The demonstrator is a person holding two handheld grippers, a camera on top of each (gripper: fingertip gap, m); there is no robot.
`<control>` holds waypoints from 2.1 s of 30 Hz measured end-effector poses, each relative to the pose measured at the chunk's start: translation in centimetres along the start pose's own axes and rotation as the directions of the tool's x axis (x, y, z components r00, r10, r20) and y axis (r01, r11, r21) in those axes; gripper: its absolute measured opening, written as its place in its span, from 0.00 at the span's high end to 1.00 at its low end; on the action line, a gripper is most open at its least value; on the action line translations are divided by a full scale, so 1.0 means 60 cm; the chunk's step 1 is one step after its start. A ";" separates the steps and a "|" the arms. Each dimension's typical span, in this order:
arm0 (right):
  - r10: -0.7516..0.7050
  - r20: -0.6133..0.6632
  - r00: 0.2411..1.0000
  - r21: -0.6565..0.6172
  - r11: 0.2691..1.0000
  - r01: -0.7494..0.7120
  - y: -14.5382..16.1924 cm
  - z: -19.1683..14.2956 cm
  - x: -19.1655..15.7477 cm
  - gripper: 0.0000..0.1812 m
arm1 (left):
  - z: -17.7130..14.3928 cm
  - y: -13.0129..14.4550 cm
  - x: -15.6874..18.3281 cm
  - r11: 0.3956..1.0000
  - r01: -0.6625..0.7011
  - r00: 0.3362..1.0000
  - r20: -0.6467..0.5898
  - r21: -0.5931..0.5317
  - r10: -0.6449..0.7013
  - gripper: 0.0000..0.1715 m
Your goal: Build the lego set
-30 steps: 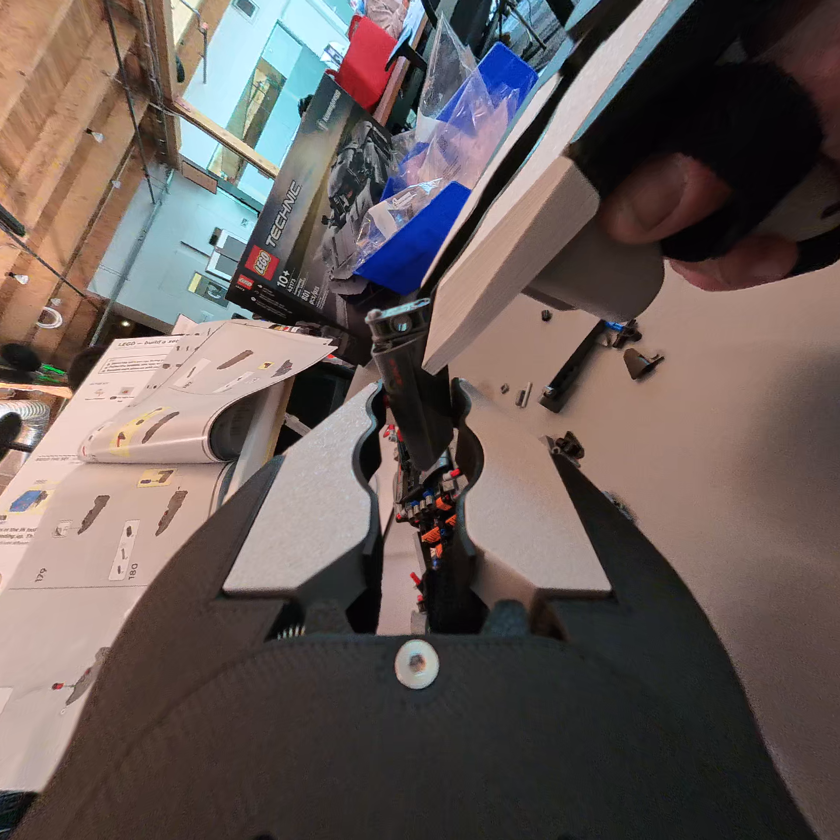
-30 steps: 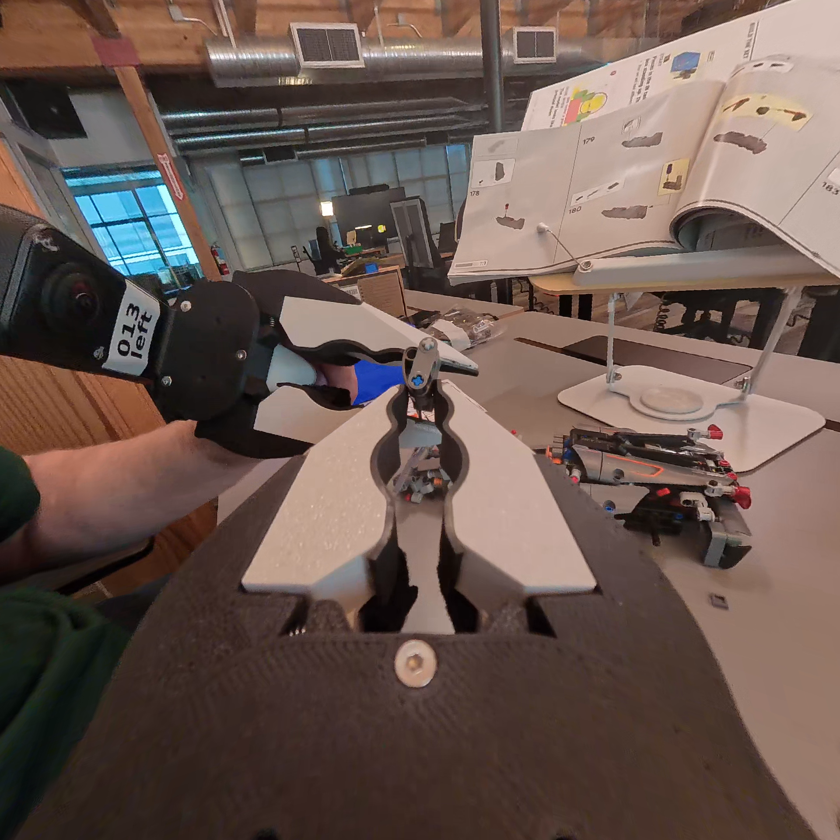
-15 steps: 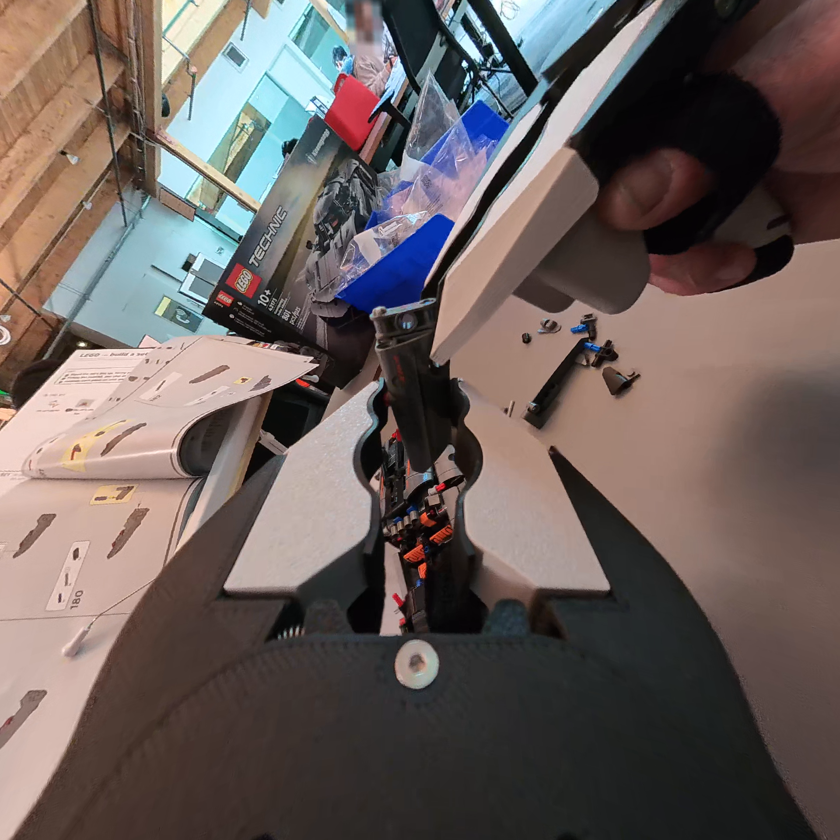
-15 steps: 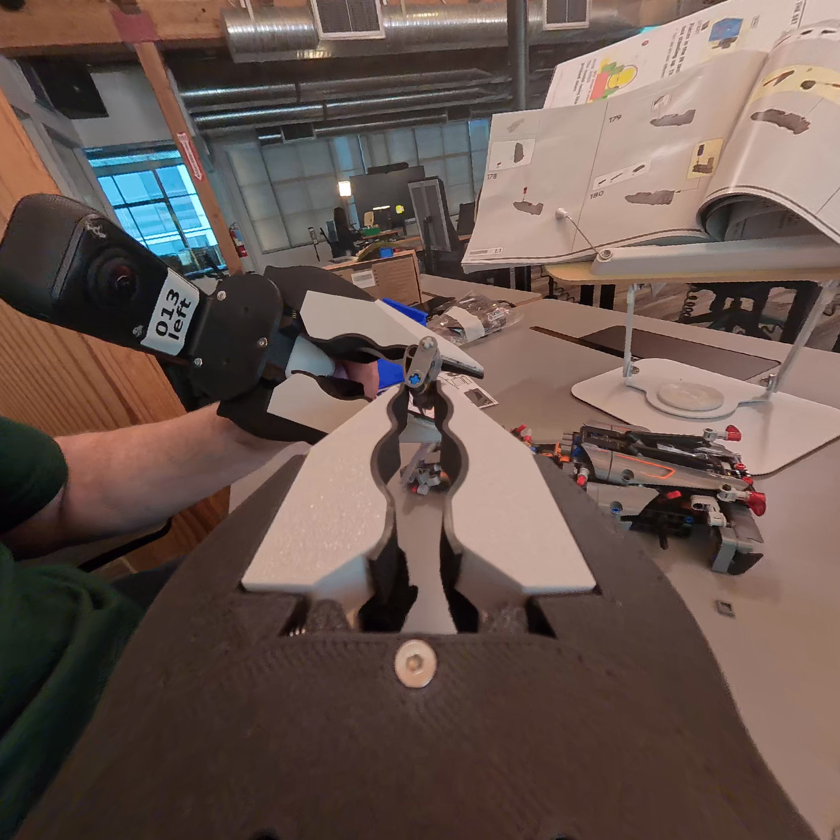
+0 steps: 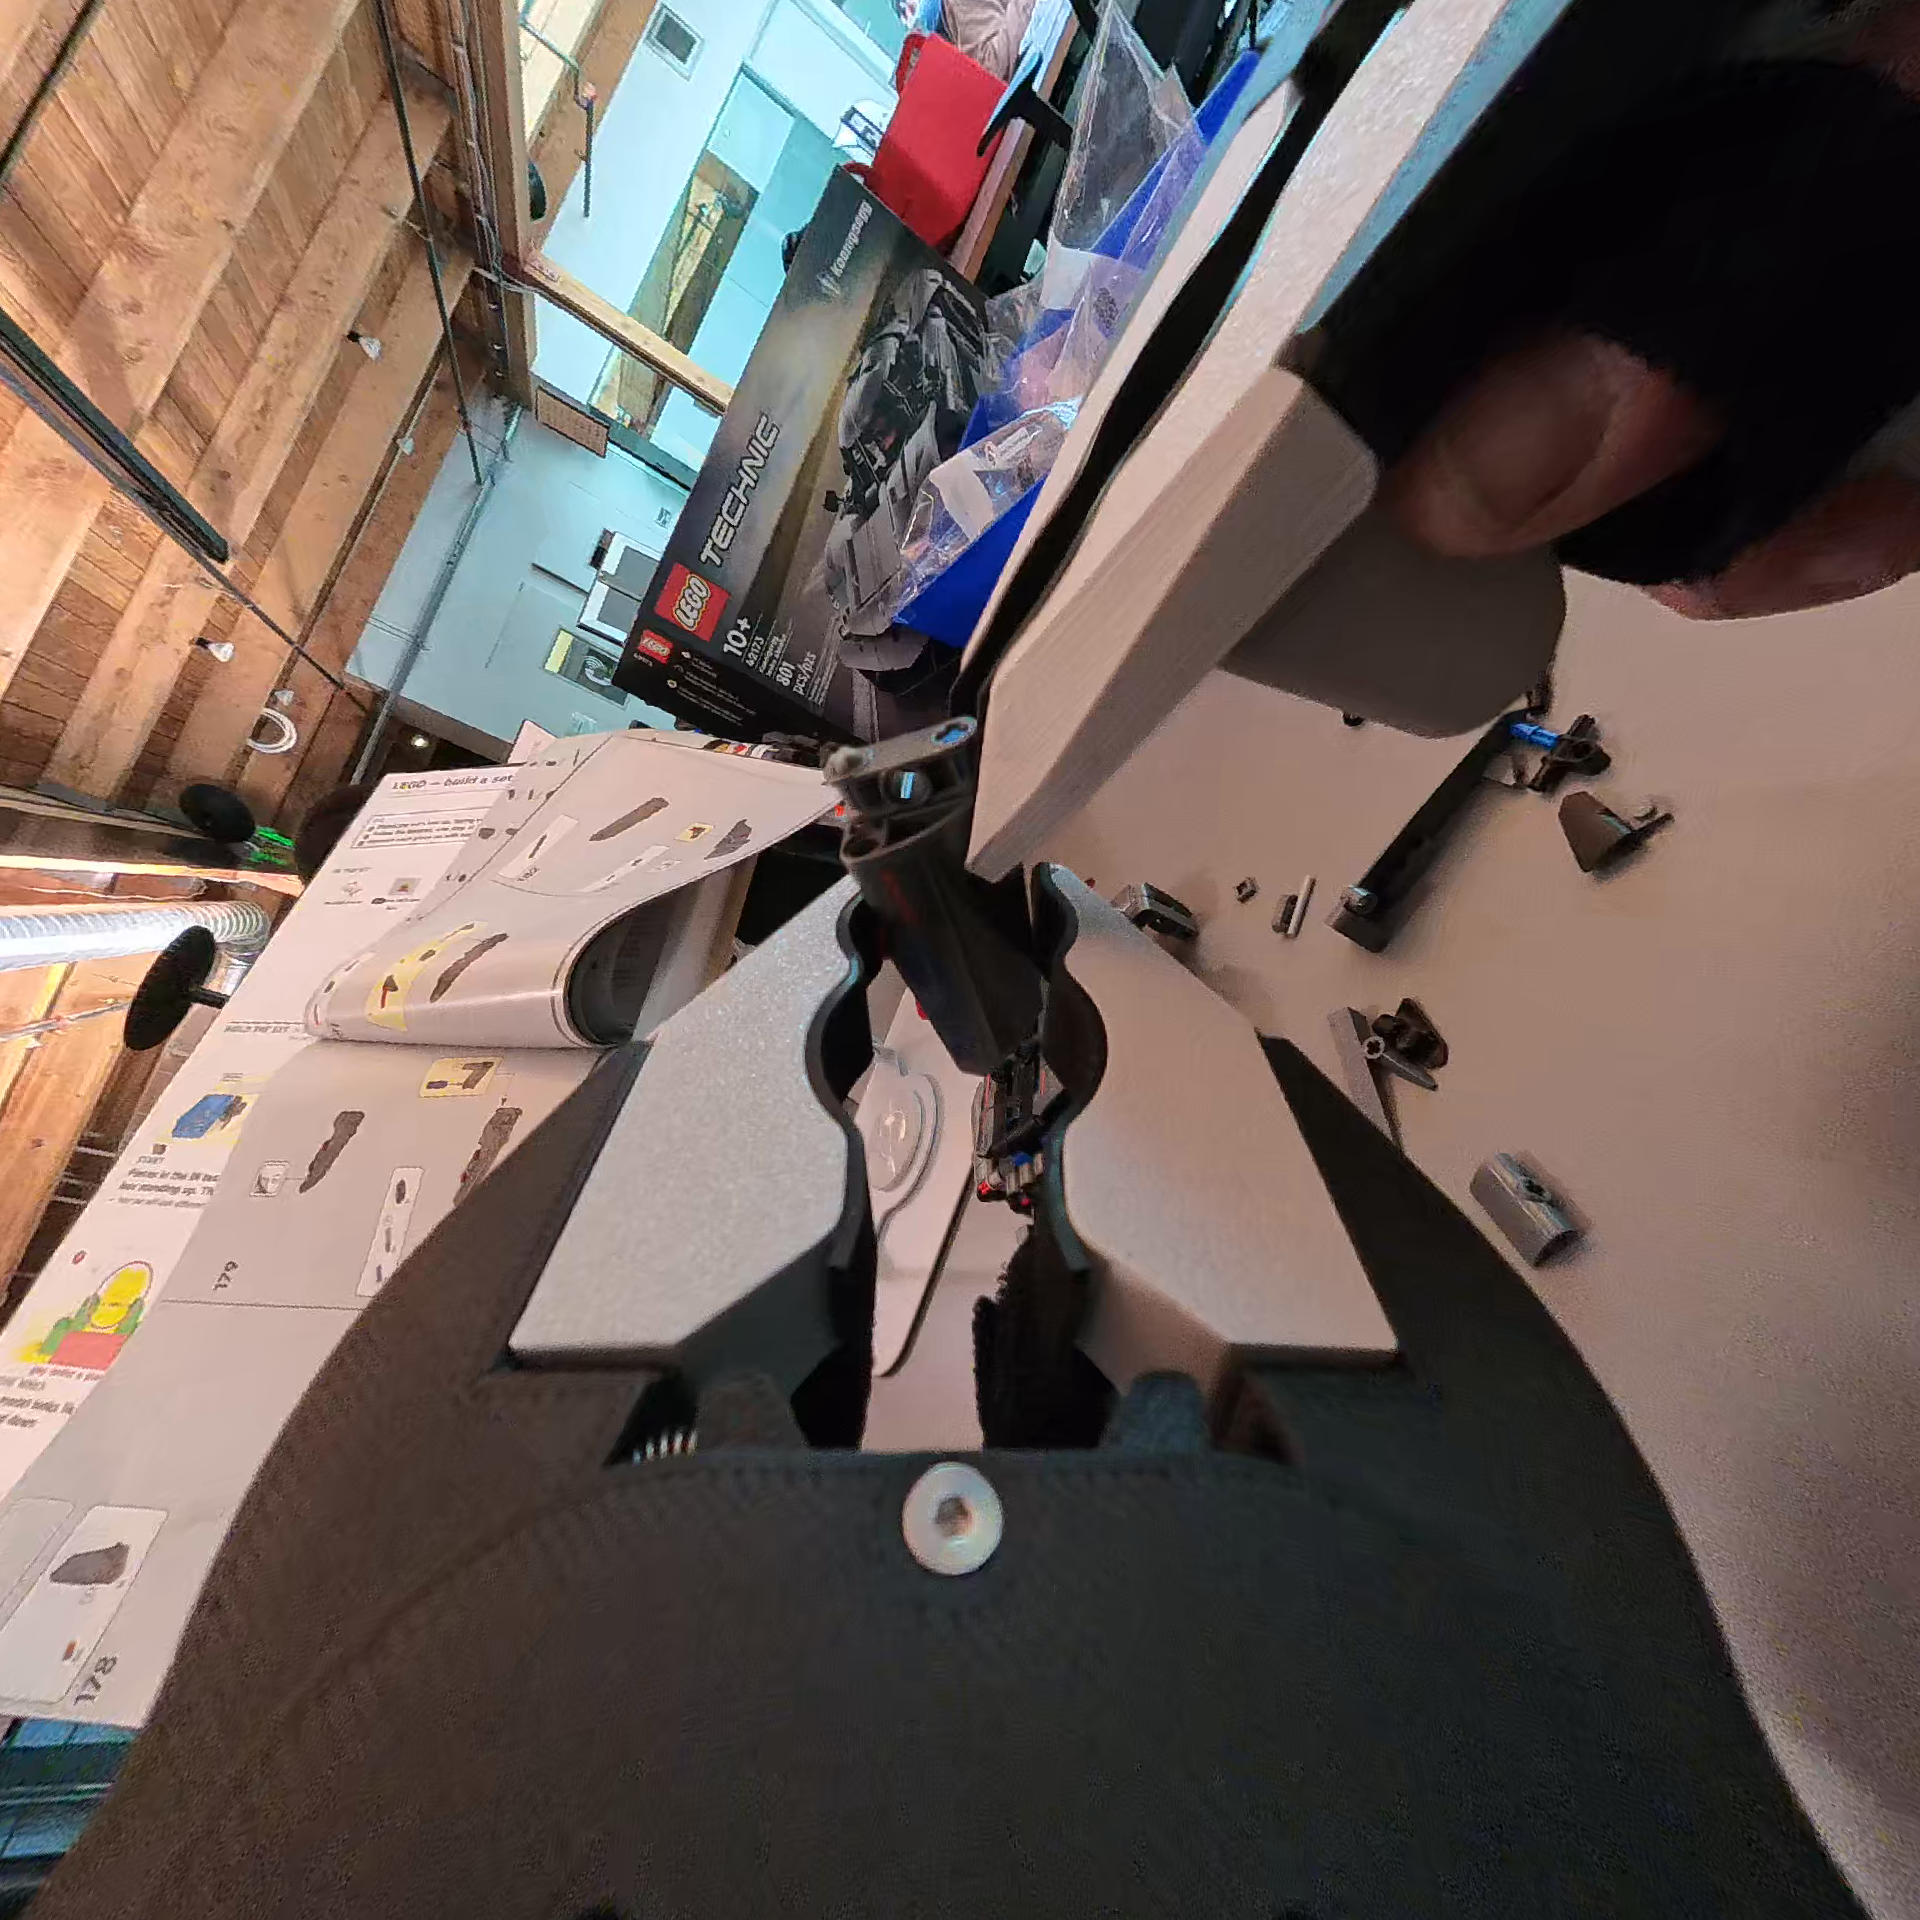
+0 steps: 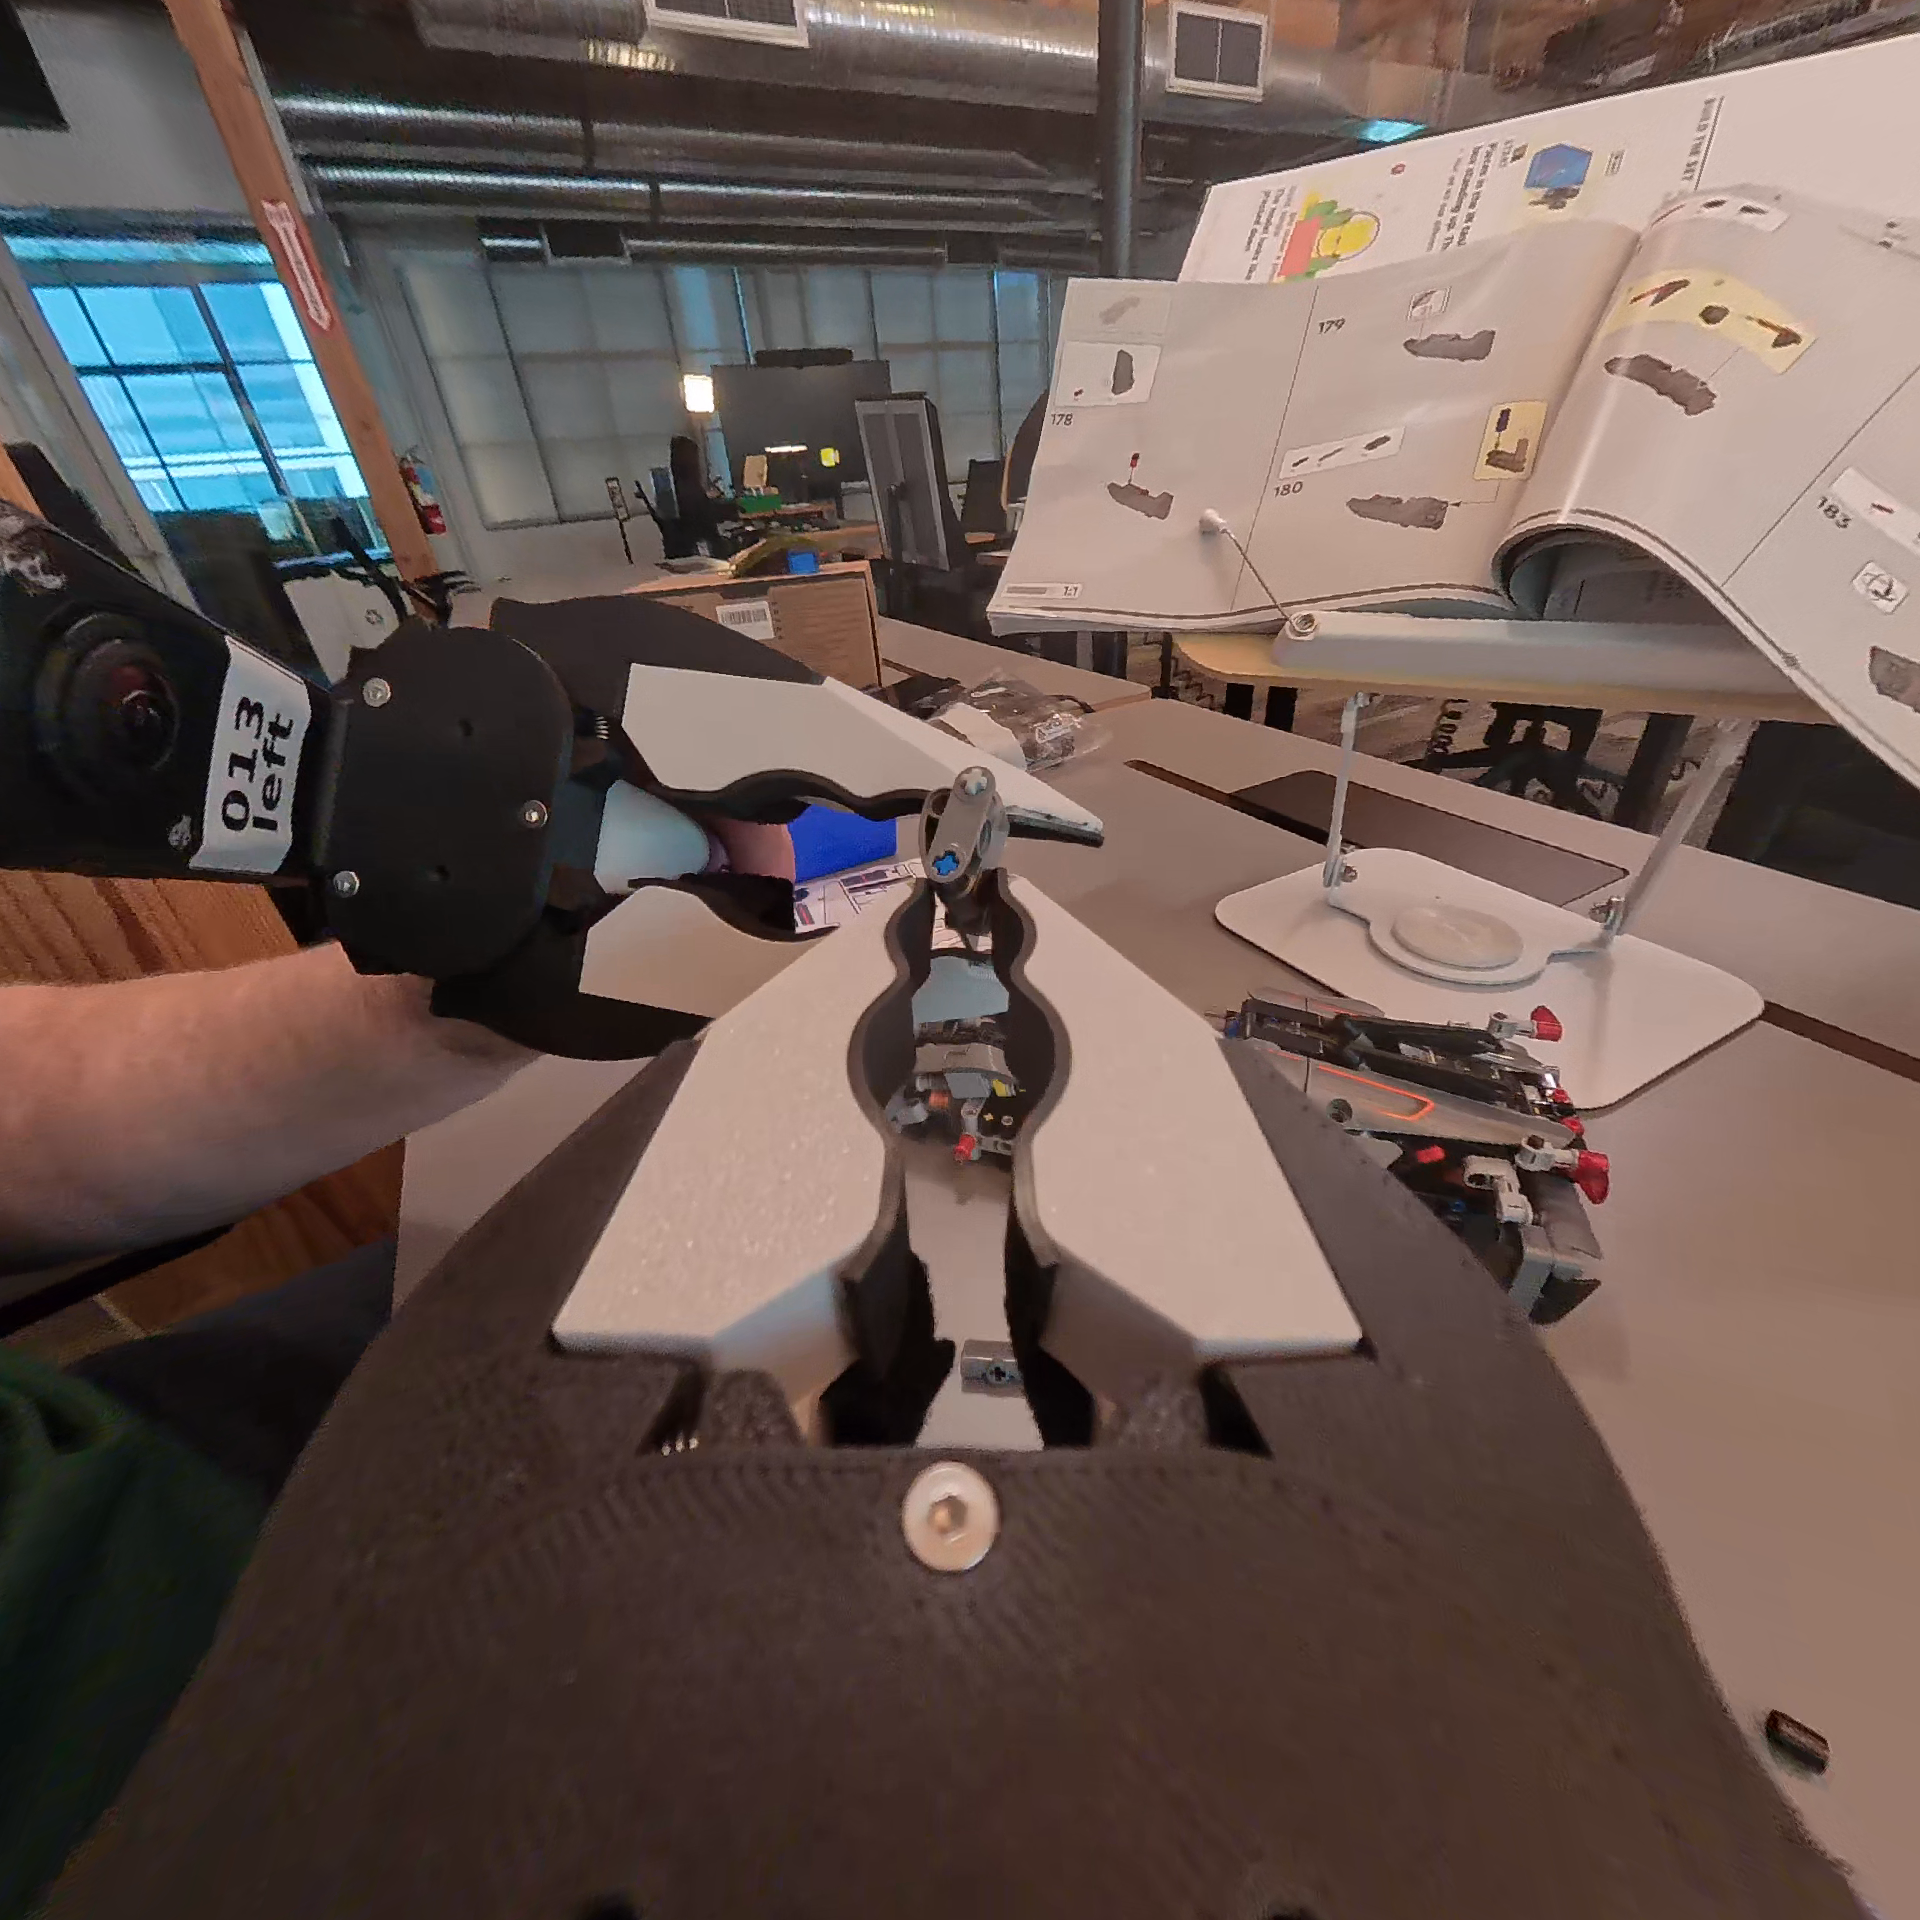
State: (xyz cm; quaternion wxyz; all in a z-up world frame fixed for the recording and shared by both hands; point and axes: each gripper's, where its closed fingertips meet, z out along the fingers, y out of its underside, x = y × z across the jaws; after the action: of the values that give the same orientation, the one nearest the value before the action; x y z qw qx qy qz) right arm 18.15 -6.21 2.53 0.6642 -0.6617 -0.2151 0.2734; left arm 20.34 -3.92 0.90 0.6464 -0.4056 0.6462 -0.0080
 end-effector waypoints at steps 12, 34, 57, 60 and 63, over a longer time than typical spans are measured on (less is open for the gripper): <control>0.092 0.082 0.992 0.022 0.995 -0.094 -0.013 0.000 0.006 0.84 | -0.007 0.008 -0.022 0.981 0.186 0.982 -0.055 0.056 -0.183 0.85; 0.566 0.758 0.324 -0.106 0.597 -0.795 -0.080 0.002 -0.053 0.76 | -0.108 -0.111 -0.080 0.612 0.643 0.757 -0.500 0.460 -0.420 0.85; 0.466 0.867 0.175 -0.131 0.553 -0.823 -0.102 -0.015 -0.069 1.00 | -0.118 -0.144 -0.074 0.568 0.638 0.757 -0.561 0.520 -0.336 0.85; 0.477 0.848 0.232 -0.090 0.561 -0.823 -0.099 -0.013 -0.057 1.00 | -0.106 -0.136 -0.073 0.577 0.646 0.749 -0.559 0.500 -0.354 0.85; 0.488 0.816 0.309 -0.042 0.584 -0.811 -0.094 -0.009 -0.044 1.00 | -0.093 -0.125 -0.069 0.592 0.657 0.738 -0.562 0.468 -0.375 0.85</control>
State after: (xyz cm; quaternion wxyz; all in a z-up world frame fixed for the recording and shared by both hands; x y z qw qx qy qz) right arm 16.96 -8.20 8.33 0.4466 -0.3665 -0.1203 0.8073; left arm 18.77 -9.60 9.27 0.5628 -0.3224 0.5714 -0.5029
